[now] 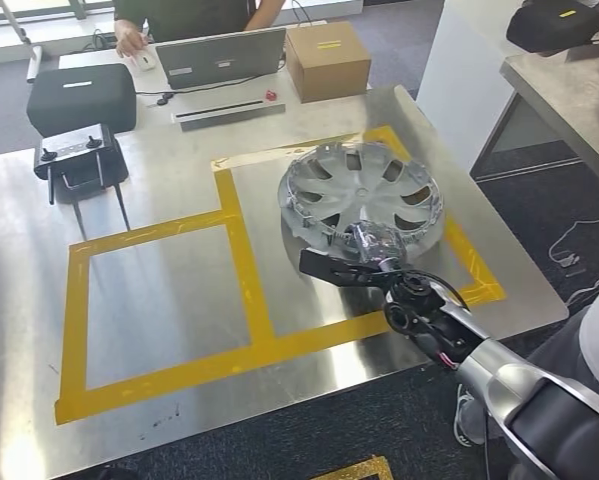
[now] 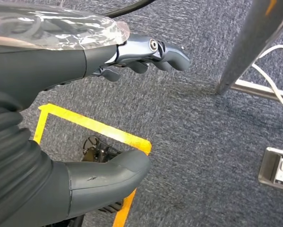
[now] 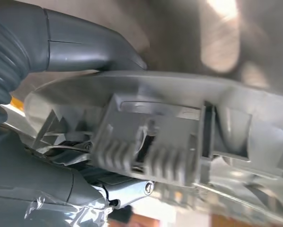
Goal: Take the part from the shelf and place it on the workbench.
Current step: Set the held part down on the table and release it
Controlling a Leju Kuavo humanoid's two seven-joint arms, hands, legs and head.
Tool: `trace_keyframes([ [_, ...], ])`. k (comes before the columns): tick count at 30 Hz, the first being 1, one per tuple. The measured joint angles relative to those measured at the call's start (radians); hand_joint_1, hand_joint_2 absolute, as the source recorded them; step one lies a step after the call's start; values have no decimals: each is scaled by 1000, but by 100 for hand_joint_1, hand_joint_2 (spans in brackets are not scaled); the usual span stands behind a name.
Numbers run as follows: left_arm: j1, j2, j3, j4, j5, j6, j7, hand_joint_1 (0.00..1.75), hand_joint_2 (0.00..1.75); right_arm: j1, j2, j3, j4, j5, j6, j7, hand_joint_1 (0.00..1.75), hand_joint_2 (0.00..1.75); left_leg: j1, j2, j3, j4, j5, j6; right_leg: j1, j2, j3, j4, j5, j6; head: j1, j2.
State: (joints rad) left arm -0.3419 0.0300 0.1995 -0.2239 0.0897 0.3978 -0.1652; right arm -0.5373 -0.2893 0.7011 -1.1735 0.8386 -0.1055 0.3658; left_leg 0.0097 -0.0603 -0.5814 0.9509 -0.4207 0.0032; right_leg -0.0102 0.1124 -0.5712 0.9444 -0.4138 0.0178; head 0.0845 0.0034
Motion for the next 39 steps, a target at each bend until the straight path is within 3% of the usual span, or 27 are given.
trace_keyframes([
  [11, 7, 4, -6, 0, 15, 5, 0, 0, 175, 39, 24, 53, -202, 7, 4, 1, 175, 175, 0, -1, 1, -1, 0, 0, 0, -1, 1, 0, -1, -1, 0, 0],
  [28, 10, 9, -35, -2, 46, 13, -5, 0, 175, 93, 46, 120, -386, 90, 35, -54, 175, 175, 0, 0, 1, -1, 0, -1, 0, -1, 1, 0, -1, -2, 0, 0],
  [35, 10, 10, -53, -2, 60, 15, -5, 0, 175, 95, 52, 137, -394, 92, 50, -65, 175, 175, 0, 0, 2, -1, -1, -1, 0, -1, 1, 0, -1, -2, 0, 0],
  [39, 10, 10, -56, -2, 66, 15, -10, 0, 175, 95, 52, 138, -392, 92, 51, -65, 0, 0, 0, 0, 2, -1, -1, -1, 0, -1, 1, 0, -1, -2, 0, 0],
])
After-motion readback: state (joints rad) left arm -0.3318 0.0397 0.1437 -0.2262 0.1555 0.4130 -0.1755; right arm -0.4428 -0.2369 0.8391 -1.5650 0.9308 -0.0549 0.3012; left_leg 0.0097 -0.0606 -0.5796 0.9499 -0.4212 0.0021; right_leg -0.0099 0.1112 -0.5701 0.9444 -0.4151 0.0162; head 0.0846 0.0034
